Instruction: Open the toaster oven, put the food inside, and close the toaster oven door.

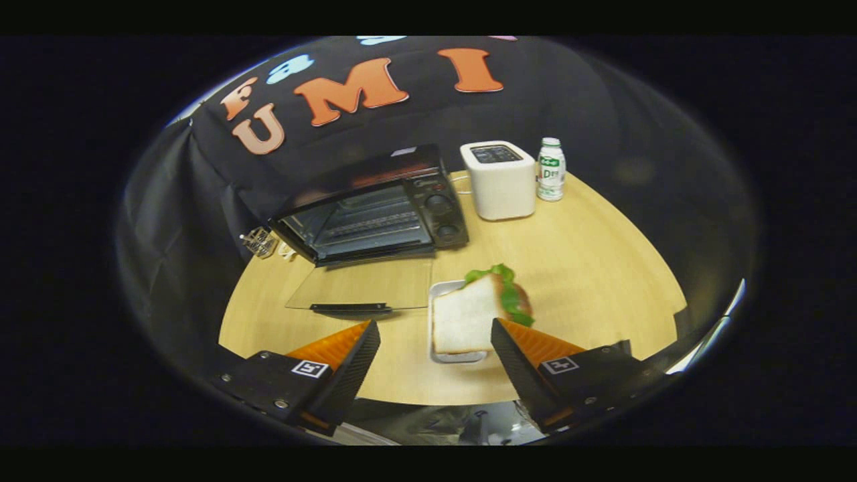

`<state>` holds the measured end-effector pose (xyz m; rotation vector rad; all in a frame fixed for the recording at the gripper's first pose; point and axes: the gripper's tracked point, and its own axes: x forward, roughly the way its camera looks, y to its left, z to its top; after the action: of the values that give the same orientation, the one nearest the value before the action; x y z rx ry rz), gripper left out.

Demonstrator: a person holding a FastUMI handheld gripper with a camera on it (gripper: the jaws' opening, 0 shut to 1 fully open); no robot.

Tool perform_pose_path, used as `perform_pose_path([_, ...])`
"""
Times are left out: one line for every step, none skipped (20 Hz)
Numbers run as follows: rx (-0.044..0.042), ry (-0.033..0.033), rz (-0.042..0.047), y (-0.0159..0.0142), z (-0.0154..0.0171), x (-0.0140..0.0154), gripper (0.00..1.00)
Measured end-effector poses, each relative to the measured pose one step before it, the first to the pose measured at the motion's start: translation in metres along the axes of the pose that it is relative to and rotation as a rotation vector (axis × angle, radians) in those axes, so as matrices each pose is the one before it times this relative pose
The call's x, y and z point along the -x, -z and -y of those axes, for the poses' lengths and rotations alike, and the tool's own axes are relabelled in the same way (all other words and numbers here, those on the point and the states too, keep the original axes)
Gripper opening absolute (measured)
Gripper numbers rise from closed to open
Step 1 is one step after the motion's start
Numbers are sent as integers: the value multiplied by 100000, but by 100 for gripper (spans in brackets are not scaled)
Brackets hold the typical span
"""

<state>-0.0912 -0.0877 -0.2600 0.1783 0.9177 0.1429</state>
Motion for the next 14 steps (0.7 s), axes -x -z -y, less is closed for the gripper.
perform_pose_path([-389, -431, -1400, -353, 1234, 30, 99])
perform_pose_path([-345, -974, -2102, -82, 979, -60, 99])
perform_pose_path([-519, -1309, -2422, -137, 807, -267, 99])
perform_pose_path([-648, -1910, -2520, -63, 580, -341, 99])
perform_pose_path([-1073, -2103, -1937, -230, 439, -615, 99])
perform_pose_path([-1419, -2223, -2124, -188, 288, -670, 99])
perform_pose_path([-1860, -1685, -2345, -168, 304, -809, 99])
perform_pose_path([-2180, -2084, -3278, 93, 174, -825, 99])
perform_pose_path([-1578, -1996, -3461, 112, 135, -868, 99])
perform_pose_path([-1115, -1658, -3131, 277, 77, -887, 99])
perform_pose_path([-662, -1911, -3383, 151, -89, -742, 99])
perform_pose_path([-602, -1330, -2755, 439, 71, -737, 98])
perform_pose_path([-206, -231, -2280, 138, 189, -512, 97])
perform_pose_path([75, -117, -1990, 134, 173, -571, 96])
